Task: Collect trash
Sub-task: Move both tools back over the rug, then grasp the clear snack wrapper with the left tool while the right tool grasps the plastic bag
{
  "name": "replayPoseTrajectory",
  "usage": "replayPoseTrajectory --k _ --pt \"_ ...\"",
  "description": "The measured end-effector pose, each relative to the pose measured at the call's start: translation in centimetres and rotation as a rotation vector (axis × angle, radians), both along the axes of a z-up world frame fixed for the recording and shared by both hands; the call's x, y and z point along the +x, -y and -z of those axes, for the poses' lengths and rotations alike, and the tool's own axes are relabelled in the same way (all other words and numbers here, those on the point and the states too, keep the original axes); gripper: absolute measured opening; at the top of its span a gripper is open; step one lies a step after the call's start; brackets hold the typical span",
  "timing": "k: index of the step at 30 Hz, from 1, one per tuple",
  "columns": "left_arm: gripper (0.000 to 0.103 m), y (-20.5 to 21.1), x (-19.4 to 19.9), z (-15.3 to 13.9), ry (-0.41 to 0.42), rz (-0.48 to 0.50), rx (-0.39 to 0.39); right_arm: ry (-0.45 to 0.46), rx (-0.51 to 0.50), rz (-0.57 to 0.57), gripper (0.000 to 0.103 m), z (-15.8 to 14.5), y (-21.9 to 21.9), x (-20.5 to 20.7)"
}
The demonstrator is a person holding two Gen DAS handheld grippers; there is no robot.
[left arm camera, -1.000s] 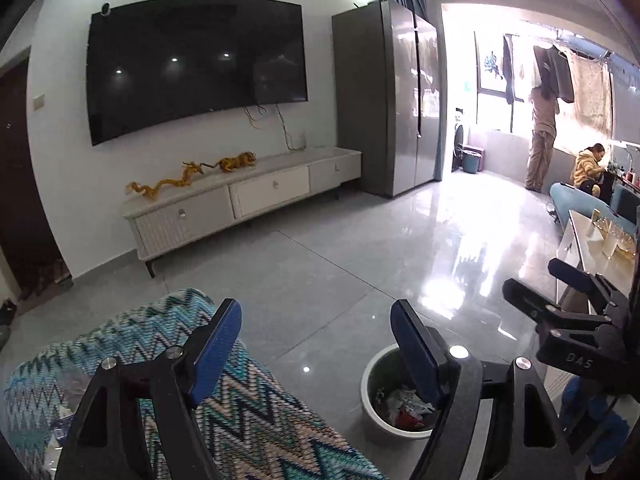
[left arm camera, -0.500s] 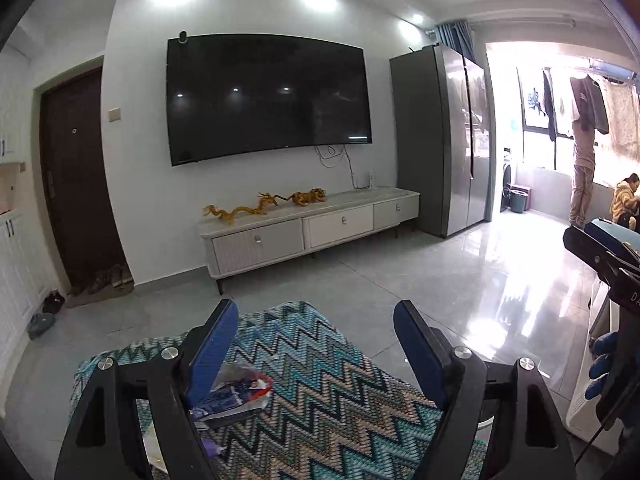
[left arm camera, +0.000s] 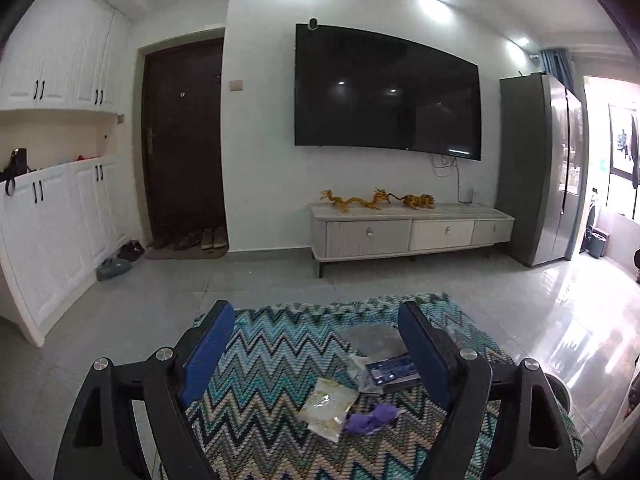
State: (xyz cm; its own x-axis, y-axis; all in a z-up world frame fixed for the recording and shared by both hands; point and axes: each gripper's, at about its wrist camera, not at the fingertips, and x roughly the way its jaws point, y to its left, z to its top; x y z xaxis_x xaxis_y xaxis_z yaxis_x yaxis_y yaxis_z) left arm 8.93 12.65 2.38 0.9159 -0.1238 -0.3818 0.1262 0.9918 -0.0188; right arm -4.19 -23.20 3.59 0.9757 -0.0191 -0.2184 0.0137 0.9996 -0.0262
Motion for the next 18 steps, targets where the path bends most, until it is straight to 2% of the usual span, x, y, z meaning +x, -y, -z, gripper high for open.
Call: replayPoseTrajectory --k 6,10,15,18 --pt "0.083 -2.4 2.6 4.5 -0.124 -0.003 -0.023 -0.103 -0.042 -0.110 0.103 2.2 -4.8 4.8" --pt "0.083 -3.1 4.0 8.4 -0.219 0.050 -0.020 -0.205 -0.037 -0.181 0.103 5.0 -7.7 9.4" --pt "0.083 -2.3 6.5 14.0 -0.376 0.111 -0.022 -0.330 -0.028 -0.248 0.103 9.1 -9.7 15.0" --pt "0.083 -1.3 8.2 16.1 -0.437 0.131 -0.014 -0.386 -0.036 -0.275 0.103 11.2 -10.8 17.5"
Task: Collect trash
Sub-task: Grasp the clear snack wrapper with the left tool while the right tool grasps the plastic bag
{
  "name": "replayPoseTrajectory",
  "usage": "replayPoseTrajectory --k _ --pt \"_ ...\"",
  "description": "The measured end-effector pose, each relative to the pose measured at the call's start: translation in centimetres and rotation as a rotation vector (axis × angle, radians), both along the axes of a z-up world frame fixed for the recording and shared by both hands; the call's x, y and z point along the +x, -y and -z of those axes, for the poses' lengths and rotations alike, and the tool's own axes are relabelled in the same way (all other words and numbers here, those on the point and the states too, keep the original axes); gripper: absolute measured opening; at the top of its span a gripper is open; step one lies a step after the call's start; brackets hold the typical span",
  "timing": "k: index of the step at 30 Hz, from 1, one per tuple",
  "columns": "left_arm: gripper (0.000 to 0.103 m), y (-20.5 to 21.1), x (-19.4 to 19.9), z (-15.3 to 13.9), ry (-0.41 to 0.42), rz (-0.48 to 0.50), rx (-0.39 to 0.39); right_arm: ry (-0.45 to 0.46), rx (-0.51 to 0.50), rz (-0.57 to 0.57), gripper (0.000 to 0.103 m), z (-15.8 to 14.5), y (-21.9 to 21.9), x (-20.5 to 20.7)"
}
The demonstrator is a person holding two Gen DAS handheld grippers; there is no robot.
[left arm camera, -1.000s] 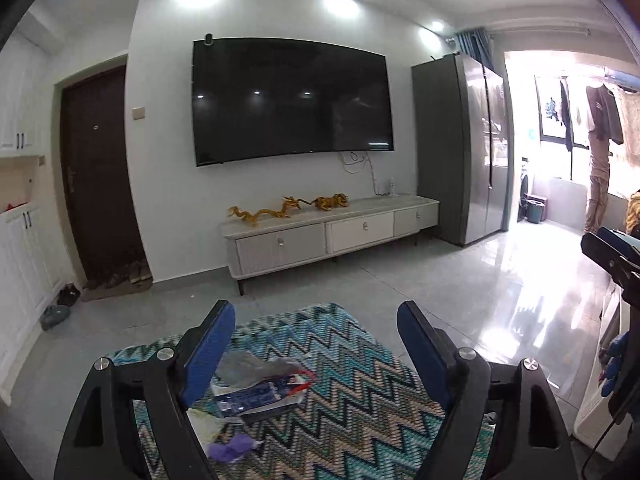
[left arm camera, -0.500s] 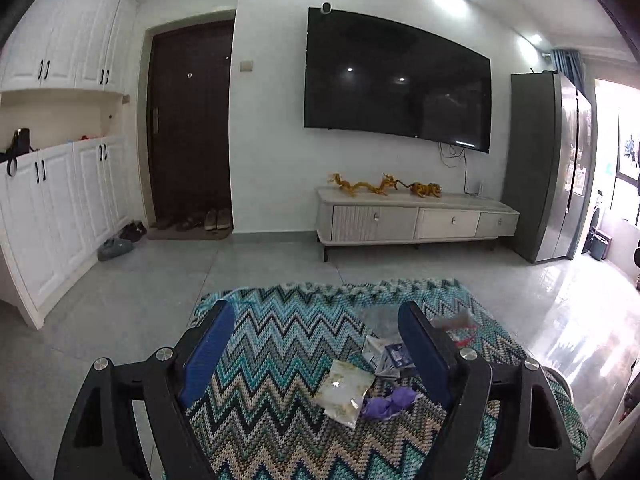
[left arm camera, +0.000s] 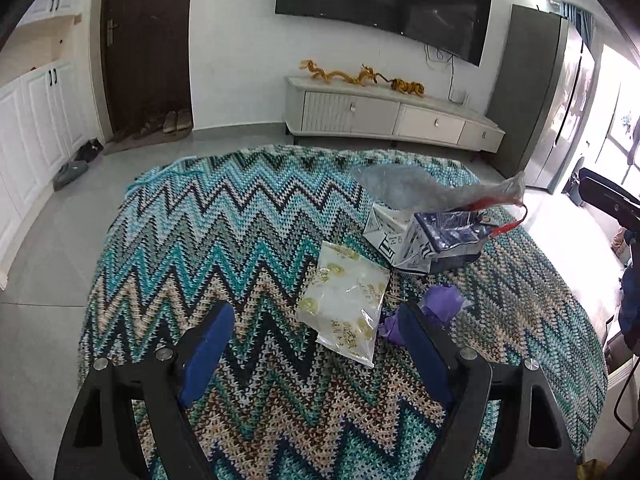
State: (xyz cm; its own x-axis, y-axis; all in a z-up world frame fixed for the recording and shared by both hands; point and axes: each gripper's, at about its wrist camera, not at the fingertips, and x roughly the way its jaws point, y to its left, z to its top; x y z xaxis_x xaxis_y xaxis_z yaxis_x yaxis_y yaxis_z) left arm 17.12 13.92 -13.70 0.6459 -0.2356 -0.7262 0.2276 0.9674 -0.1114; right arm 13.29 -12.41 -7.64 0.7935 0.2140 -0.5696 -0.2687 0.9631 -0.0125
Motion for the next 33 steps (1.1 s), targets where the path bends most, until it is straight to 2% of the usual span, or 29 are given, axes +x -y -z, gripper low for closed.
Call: replayPoseTrajectory --k 7,10,12,14,15,16,17,18,19,21,22,26,33 --pt "0.082 2.5 4.1 2.6 -0.098 0.064 -0.013 -0.081 0.024 -0.043 0.103 3.1 -1.6 4.4" --pt "0.060 2.9 4.9 3.7 -0.144 0.075 -0.037 -0.098 0.034 -0.061 0.100 3.8 -2.1 5.5" --pt "0.050 2.9 5.0 4.4 -0.166 0.073 -0.055 -0.115 0.040 -0.082 0.082 4.3 -2.5 6.1" --pt "0.043 2.8 4.7 4.5 -0.157 0.066 -0.057 -0.136 0.047 -0.097 0.071 4.9 -2.7 6.6" --pt "0.034 2.7 4.6 4.5 -0.157 0.067 -0.066 -0.142 0.051 -0.105 0.065 5.1 -2.8 6.8" --pt "0.029 2.5 4.5 4.5 -0.160 0.066 -0.079 -0.146 0.055 -0.110 0.060 5.2 -3.0 6.9" --pt "0.026 2.3 4.4 4.5 -0.161 0.062 -0.089 -0.153 0.062 -0.116 0.047 5.4 -3.1 7.0" --pt "0.021 2.1 4.2 4.4 -0.159 0.061 -0.094 -0.157 0.070 -0.119 0.039 5.4 -3.1 7.1" --pt "0.019 2.0 4.0 4.4 -0.154 0.059 -0.095 -0.157 0.074 -0.121 0.037 5.4 -3.2 7.2" --pt "0.014 1.9 3.6 4.0 -0.145 0.046 -0.096 -0.157 0.074 -0.127 0.022 5.2 -3.3 7.2" --pt "0.012 1.7 3.4 3.9 -0.141 0.037 -0.103 -0.156 0.081 -0.127 0.017 5.1 -3.3 7.2" --pt "0.010 0.3 1.8 2.2 -0.101 -0.003 -0.124 -0.120 0.101 -0.111 0.010 3.6 -2.9 6.5" --pt "0.009 -1.3 -1.1 -2.6 -0.004 -0.038 -0.129 -0.022 0.130 -0.098 0.009 -1.2 -1.5 2.8"
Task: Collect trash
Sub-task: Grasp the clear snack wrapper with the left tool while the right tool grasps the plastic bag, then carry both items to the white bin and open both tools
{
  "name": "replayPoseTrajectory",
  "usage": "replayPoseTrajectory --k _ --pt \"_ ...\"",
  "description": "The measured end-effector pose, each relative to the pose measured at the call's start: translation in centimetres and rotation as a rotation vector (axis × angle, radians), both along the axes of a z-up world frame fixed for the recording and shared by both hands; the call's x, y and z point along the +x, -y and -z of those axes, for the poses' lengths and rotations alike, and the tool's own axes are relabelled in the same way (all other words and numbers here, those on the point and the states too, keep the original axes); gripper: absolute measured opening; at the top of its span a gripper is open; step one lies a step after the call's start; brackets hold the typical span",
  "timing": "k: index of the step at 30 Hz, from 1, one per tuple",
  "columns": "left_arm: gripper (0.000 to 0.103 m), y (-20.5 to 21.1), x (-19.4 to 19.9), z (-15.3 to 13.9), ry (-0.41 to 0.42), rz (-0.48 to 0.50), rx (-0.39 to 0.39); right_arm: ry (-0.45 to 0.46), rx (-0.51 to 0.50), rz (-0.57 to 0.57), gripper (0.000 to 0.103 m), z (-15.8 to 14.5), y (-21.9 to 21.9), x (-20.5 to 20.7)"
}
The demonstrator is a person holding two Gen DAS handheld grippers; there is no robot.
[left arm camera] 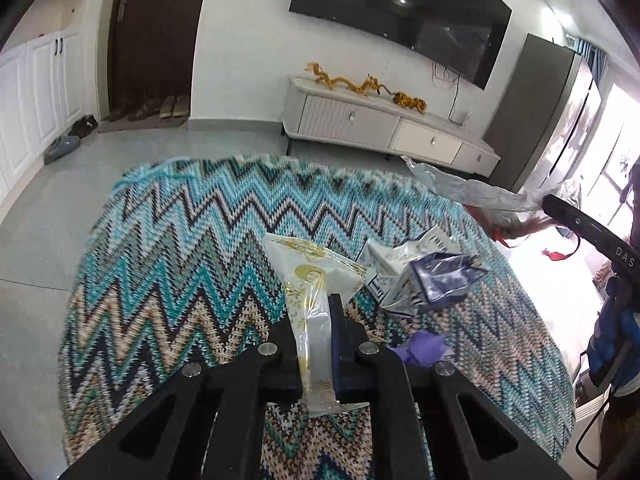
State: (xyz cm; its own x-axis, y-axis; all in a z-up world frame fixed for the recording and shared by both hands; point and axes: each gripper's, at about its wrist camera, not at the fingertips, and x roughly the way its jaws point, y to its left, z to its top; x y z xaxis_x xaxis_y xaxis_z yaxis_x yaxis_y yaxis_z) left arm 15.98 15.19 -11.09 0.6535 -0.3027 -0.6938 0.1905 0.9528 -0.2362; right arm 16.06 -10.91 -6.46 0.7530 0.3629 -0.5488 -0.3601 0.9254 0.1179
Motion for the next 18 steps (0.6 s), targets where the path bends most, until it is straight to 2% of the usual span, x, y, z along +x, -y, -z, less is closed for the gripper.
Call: replayPoseTrajectory --k 9,18 --pt "0.009 2.2 -3.6 -7.2 0.139 0.066 0.015 0.152 -0.007 0.046 0.009 -6.4 3.3 -8.4" --pt "0.009 11.3 -6.3 -12.3 0.242 0.240 0.062 0.236 -0.013 0.226 0.009 -9.1 11.4 -16.5"
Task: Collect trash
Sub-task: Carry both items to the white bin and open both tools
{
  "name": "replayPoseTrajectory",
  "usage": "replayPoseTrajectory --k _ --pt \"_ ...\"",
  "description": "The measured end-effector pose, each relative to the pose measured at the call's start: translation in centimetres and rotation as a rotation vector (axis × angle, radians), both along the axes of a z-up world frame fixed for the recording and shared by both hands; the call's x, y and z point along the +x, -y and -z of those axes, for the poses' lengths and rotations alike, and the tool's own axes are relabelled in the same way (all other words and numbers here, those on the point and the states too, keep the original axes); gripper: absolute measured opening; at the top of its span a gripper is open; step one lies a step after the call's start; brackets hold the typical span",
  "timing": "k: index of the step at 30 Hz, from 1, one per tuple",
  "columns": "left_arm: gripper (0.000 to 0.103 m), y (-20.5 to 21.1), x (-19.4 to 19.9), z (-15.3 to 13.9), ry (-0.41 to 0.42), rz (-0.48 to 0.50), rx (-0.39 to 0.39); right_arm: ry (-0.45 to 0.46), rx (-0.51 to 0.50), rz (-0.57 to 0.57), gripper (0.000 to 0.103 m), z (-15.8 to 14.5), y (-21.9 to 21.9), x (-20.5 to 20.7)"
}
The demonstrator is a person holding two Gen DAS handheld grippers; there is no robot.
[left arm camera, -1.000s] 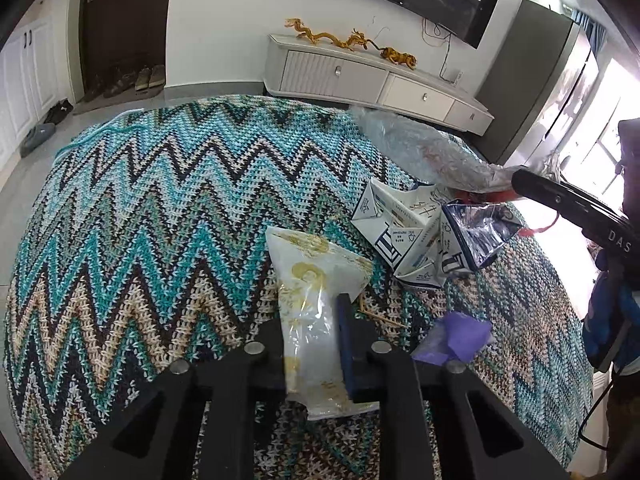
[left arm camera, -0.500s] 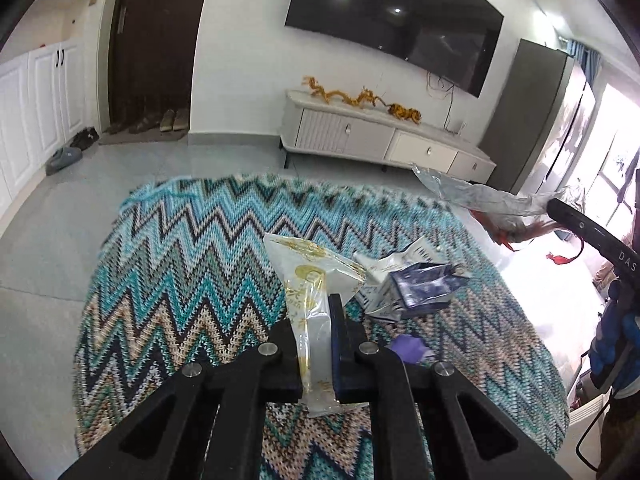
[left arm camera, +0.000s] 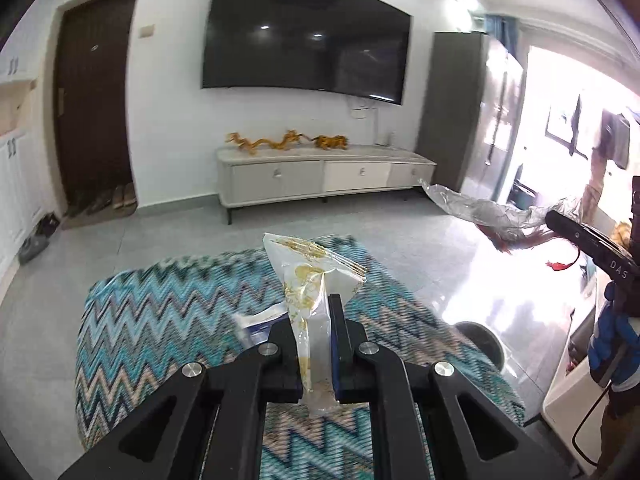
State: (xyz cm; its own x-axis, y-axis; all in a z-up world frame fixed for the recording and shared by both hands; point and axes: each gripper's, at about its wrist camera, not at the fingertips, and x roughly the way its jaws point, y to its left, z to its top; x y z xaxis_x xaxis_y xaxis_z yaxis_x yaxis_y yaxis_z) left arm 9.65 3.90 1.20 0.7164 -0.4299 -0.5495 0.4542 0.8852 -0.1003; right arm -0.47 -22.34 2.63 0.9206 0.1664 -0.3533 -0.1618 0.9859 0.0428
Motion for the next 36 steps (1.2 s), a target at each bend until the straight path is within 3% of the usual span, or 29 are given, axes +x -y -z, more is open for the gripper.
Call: replayPoseTrajectory --k 6,11,19,23,30,32,33,34,36 --pt "0.009 10.4 0.0 -0.7 0.002 0.170 0.067 -0.010 0.027 0.174 0.009 1.2 7.9 -3.9" --pt "0.009 20.9 0.6 1.1 -0.048 0.312 0.146 -0.070 0.085 0.314 0.009 5.0 14.8 -5.3" --pt "0.011 36.5 2.5 9.8 -0.194 0.480 0.327 -0.290 0.236 0.483 0.009 16.5 24.3 -4.3" --pt "0.011 41.3 3.3 14.1 -0.286 0.504 0.360 -0.398 0.276 0.523 0.009 22.0 27.1 -3.0" --pt "0.019 46.5 4.9 18.1 -0.353 0.522 0.367 -0.512 0.359 0.570 0.011 28.6 30.5 -0.9" --pt "0.025 47.3 5.6 18.9 -0.376 0.516 0.352 -0.532 0.371 0.577 0.012 30.1 31.0 -0.4" --pt "0.037 47.5 5.9 19.1 -0.387 0.511 0.344 -0.544 0.375 0.580 0.012 30.8 31.2 -0.3" --pt "0.058 47.7 6.2 19.3 -0.396 0.503 0.334 -0.562 0.375 0.588 0.012 31.6 31.4 -0.1" --pt "0.068 47.7 6.5 19.1 -0.389 0.495 0.309 -0.596 0.381 0.602 0.012 32.7 31.7 0.4"
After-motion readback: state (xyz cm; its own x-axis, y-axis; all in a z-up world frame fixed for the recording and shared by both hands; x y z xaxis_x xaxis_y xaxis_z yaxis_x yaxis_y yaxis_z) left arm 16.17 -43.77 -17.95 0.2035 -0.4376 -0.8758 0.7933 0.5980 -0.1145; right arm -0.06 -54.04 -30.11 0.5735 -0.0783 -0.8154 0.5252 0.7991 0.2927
